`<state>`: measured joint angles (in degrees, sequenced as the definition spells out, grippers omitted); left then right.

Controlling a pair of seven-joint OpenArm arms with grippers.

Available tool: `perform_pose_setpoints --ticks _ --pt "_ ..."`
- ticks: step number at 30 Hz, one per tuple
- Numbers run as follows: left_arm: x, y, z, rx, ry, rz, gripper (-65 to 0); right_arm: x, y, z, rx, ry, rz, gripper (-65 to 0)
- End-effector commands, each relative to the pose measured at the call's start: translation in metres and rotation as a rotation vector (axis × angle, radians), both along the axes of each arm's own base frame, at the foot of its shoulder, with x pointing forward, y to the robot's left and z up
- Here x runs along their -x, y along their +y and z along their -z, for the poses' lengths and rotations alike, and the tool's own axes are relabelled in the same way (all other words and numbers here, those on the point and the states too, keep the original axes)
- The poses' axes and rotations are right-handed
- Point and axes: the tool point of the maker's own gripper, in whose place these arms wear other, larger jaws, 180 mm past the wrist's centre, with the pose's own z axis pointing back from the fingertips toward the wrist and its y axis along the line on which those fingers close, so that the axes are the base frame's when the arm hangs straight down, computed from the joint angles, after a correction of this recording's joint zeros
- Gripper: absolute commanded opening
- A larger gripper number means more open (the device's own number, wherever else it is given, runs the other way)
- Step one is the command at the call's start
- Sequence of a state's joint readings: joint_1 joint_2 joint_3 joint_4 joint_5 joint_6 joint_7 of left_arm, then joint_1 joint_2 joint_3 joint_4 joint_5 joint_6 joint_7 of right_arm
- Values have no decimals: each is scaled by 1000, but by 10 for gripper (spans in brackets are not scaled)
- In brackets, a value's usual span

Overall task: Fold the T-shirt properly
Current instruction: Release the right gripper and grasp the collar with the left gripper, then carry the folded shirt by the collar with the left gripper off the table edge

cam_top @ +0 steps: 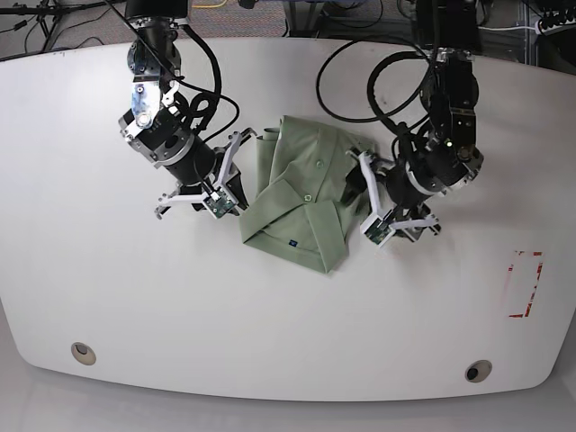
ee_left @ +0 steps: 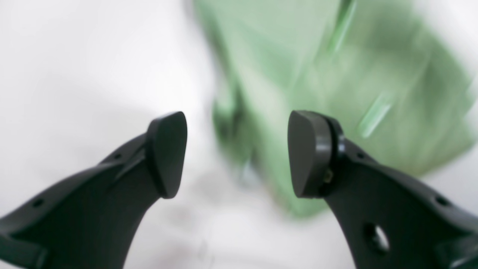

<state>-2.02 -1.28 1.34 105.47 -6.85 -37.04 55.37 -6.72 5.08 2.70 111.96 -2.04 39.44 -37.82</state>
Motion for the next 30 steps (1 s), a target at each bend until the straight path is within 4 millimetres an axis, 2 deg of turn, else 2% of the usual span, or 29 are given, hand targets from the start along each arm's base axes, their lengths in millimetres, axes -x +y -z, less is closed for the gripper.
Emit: perform_pose_setpoints --ticks 1,3,6,8,12,17,22,27,30 --pt "-18 -24 -29 96 -89 -62 -235 -9 -19 -15 18 -48 33 -579" --pt "-26 -37 -39 125 -116 -86 -194 -11 -27 -16 21 -50 54 -579" --pt "-30 -55 -42 166 -136 -117 -128 -12 -37 -17 29 -53 80 -579" --pt "-33 -64 -42 202 -154 -151 -92 -13 -43 -18 31 -56 97 -579" --pt "-39 -72 -33 254 -162 -239 -50 -13 -55 -19 37 -58 129 -579" --pt "-44 -75 -6 289 -118 -337 -14 -12 -68 -18 39 -55 167 -579" --pt "-43 -76 23 282 -82 -357 -15 -11 -69 -17 43 -53 169 -580" --pt "-35 -78 63 254 -14 -357 -17 -8 -74 -14 43 -42 183 -580" --pt "-29 -83 76 234 11 -338 -17 -8 -78 -14 40 -42 199 -580"
